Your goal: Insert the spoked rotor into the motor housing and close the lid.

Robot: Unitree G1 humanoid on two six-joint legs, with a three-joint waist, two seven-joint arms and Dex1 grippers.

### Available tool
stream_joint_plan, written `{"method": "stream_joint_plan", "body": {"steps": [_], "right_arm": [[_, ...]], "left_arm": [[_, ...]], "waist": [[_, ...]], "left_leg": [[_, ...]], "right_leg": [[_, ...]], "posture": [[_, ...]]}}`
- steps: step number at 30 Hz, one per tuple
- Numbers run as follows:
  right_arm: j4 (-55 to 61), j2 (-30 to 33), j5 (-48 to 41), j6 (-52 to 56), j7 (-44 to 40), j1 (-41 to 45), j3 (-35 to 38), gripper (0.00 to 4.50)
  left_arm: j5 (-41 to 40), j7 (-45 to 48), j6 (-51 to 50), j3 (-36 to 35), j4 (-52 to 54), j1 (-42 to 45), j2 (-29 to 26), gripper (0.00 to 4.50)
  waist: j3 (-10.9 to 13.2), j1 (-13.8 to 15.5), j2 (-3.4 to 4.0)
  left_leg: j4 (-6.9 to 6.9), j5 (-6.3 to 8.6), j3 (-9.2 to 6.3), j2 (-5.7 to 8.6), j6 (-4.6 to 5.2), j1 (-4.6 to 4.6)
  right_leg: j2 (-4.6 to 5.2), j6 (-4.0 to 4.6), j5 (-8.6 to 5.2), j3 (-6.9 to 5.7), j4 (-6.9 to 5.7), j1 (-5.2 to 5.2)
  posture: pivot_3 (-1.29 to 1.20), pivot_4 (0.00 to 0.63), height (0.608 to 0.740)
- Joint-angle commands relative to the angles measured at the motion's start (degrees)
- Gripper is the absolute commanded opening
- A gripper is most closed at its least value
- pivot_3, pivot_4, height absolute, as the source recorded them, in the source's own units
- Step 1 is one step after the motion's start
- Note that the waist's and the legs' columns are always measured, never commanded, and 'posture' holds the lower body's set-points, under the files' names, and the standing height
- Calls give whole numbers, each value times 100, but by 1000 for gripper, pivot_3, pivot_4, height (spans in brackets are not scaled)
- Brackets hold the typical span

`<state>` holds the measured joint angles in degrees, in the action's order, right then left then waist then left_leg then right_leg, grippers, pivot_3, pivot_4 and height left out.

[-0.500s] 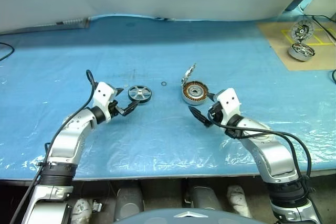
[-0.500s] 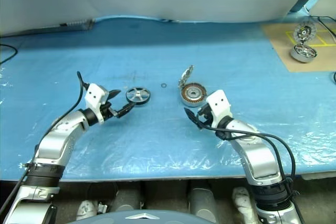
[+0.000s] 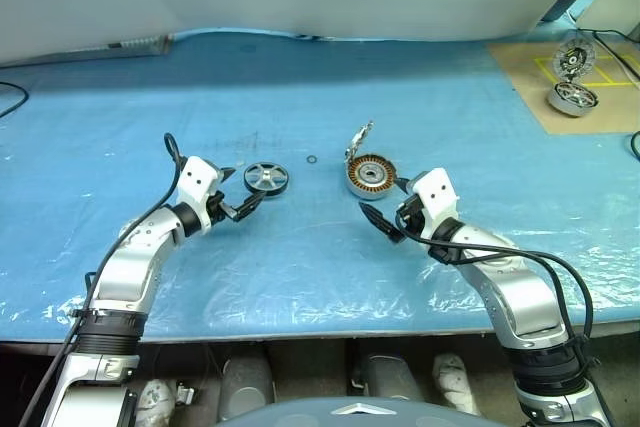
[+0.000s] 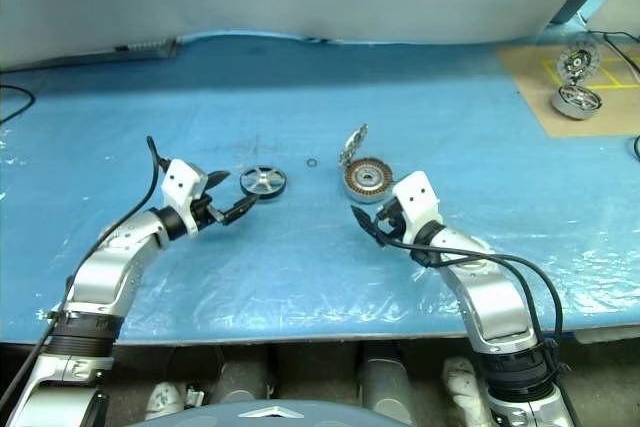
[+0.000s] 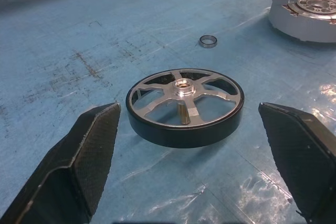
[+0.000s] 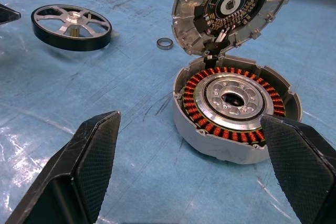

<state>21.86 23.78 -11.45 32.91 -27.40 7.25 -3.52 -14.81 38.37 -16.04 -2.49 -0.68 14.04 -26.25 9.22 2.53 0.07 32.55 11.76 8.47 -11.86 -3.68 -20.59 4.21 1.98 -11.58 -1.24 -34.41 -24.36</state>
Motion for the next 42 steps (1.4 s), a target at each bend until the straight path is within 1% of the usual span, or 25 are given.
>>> {"method": "stream_joint_plan", "body": {"steps": [1,18,20,23,26,30,32,35,37,40,42], "right_arm": [[73,-20,-18,-93,-25,61,-35,4500],[28,-14,-8,-97,-48,108,-50,4500],[31,3,-22,-95,-83,155,-47,4500],[-9,70,-163,172,-197,477,40,4500],[-84,488,-145,408,-687,902,-139,4500],[-389,1171,-26,677,-1467,1661,-625,4500],[-731,1514,218,596,-1886,2152,-1008,4500],[-1185,1831,534,372,-2421,2715,-1496,4500],[-1540,1998,820,120,-2806,3106,-1857,4500],[-1886,2044,1001,-78,-3168,3425,-2091,4500],[-2290,2058,1288,-378,-3459,3742,-2329,4500]], "left_arm": [[1,-34,44,-11,218,2,-2,4479],[1,-73,51,-8,258,-11,8,4479],[10,-78,79,-6,253,-21,13,4479],[35,-79,149,-3,192,-22,26,4479],[50,-75,174,4,162,-10,37,4479],[68,-74,188,22,134,14,55,4479],[76,-87,177,34,158,13,70,4479],[78,-115,145,42,227,-6,92,4479],[75,-141,120,46,297,-34,108,4479],[73,-162,100,50,373,-68,126,4479],[74,-175,111,63,461,-137,148,4479]], "waist": [[0,0,0],[0,0,-1],[0,-2,0],[1,-15,-1],[1,-7,-1],[1,-4,-1],[1,-8,-1],[1,-4,-2],[2,-8,-2],[4,-1,-6],[5,-7,-7]], "left_leg": [[1,0,0,0,0,0],[2,0,0,0,0,-5],[2,0,0,0,0,-5],[2,0,0,0,0,-5],[5,0,0,0,0,-3],[9,0,0,-1,0,5],[10,0,0,-1,0,3],[12,0,0,-3,0,3],[14,0,0,-4,0,3],[19,0,0,-6,2,2],[19,0,0,-6,4,2]], "right_leg": [[0,0,0,0,-2,0],[0,2,-3,1,-6,0],[0,2,-4,1,-6,0],[0,2,-4,1,-6,-1],[0,2,-4,2,-12,-1],[0,3,-4,2,-15,-1],[0,5,-4,2,-17,-1],[0,11,-8,1,-23,-3],[0,12,-9,0,-26,-5],[0,16,-10,-1,-30,-7],[0,18,-11,-2,-31,-9]], "posture": [[0,150,740],[0,150,740],[0,150,740],[0,150,740],[0,150,740],[0,150,740],[0,150,740],[0,150,740],[0,150,740],[0,150,740],[0,150,740]]}}
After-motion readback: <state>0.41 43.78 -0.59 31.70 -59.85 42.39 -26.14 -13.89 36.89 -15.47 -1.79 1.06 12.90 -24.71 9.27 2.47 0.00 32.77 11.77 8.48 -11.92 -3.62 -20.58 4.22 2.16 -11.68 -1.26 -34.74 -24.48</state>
